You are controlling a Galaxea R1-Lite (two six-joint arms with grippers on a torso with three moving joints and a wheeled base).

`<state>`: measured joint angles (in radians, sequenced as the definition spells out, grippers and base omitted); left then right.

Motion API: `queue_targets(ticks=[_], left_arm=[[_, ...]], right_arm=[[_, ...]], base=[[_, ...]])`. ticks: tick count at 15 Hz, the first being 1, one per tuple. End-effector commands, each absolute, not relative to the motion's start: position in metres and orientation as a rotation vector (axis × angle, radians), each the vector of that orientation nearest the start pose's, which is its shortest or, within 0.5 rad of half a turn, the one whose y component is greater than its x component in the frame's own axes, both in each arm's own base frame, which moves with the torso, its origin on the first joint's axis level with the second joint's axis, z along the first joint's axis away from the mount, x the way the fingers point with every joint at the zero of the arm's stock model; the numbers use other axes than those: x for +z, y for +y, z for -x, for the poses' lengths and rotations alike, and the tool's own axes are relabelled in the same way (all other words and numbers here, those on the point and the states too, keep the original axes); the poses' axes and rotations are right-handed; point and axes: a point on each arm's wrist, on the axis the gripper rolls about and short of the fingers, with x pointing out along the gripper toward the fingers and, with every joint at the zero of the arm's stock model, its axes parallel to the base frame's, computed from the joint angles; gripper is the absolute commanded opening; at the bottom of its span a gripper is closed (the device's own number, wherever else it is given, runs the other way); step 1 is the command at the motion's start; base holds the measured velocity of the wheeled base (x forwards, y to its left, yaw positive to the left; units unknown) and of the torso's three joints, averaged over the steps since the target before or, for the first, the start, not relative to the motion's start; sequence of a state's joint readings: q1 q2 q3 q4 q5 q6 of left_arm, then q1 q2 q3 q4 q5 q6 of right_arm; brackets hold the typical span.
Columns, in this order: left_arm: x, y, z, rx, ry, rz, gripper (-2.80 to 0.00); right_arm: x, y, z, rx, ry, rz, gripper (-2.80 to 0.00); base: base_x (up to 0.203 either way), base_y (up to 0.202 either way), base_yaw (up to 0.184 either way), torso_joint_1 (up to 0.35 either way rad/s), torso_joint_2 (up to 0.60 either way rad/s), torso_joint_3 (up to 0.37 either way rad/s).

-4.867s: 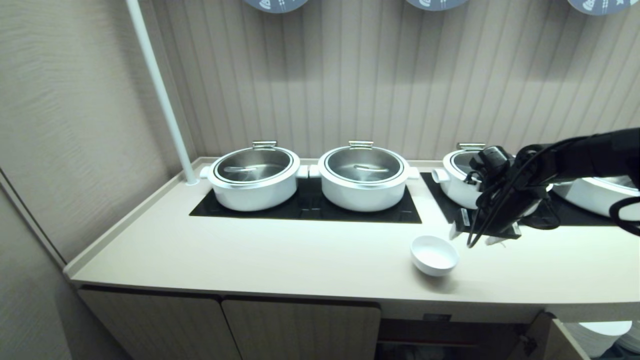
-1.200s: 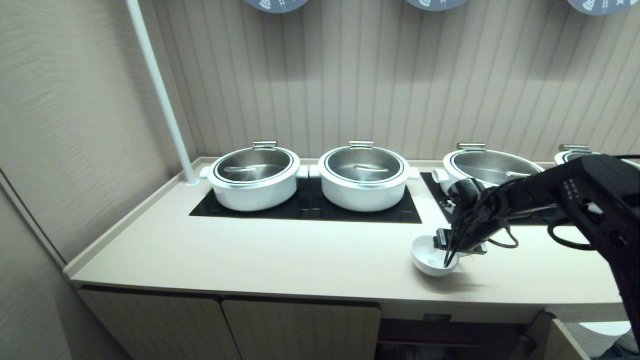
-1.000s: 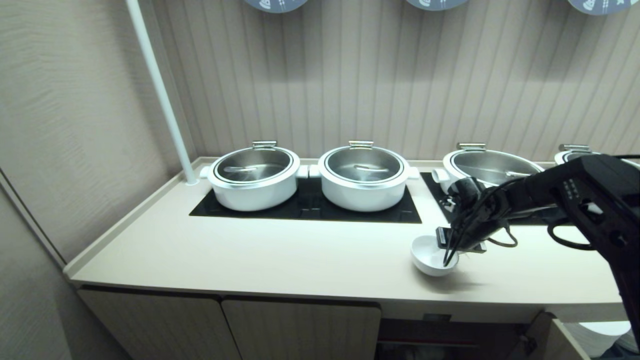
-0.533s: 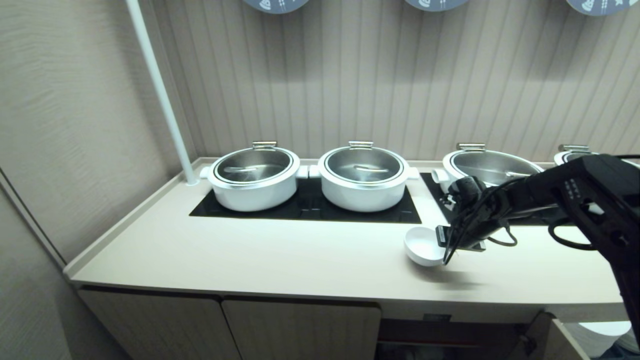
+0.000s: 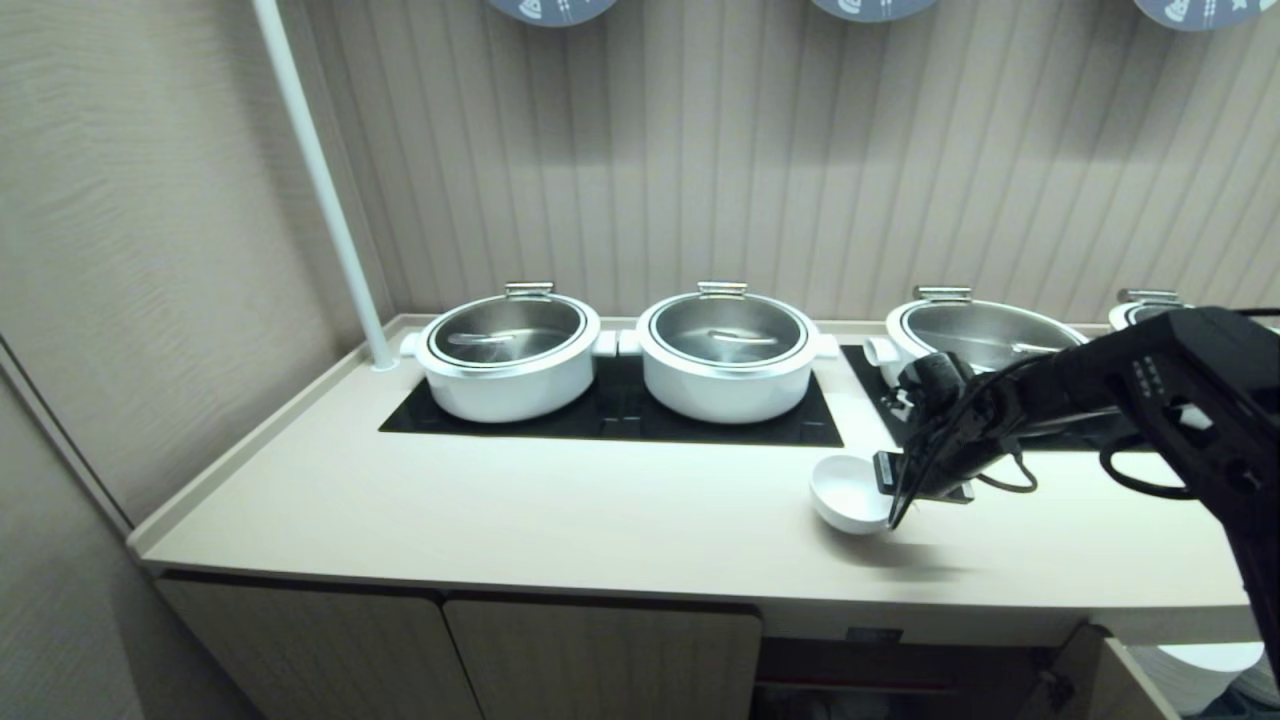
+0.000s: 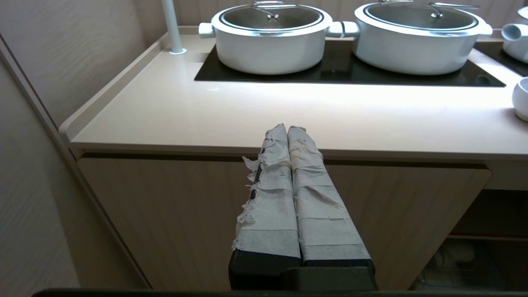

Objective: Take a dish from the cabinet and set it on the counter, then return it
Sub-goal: Pick up the bowl from the table

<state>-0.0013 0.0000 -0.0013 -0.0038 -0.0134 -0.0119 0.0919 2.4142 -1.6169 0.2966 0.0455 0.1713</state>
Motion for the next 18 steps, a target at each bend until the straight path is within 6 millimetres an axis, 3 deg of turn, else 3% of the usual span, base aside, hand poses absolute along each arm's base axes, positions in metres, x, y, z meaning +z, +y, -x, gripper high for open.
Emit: queue_targets(ticks=[1, 9, 13, 18], left_arm=[[0.076, 0.000, 0.023, -0.015, -0.006, 0.012, -2.80], [0.076, 0.000, 0.023, -0.015, -0.005, 0.012, -2.80], [0.076, 0.000, 0.023, -0.015, -0.005, 0.012, -2.80], [0.076, 0.000, 0.023, -0.015, -0.006, 0.012, -2.80]], right_arm=[[0.042, 0.042, -0.444, 0.030, 1.091, -0.131, -2.80], [0.076, 0.041, -0.436, 0.003, 1.029, -0.195, -2.80], [0.092, 0.040, -0.422, 0.002, 1.019, -0.199, -2.80], [0.125, 0.038, -0.392, 0.012, 0.976, -0.194, -2.80]], base=[[0.000, 0.000, 0.000, 0.000, 0.00, 0.000], [0.000, 0.000, 0.000, 0.000, 0.00, 0.000], [0.000, 0.000, 0.000, 0.000, 0.00, 0.000], [0.000, 0.000, 0.000, 0.000, 0.00, 0.000]])
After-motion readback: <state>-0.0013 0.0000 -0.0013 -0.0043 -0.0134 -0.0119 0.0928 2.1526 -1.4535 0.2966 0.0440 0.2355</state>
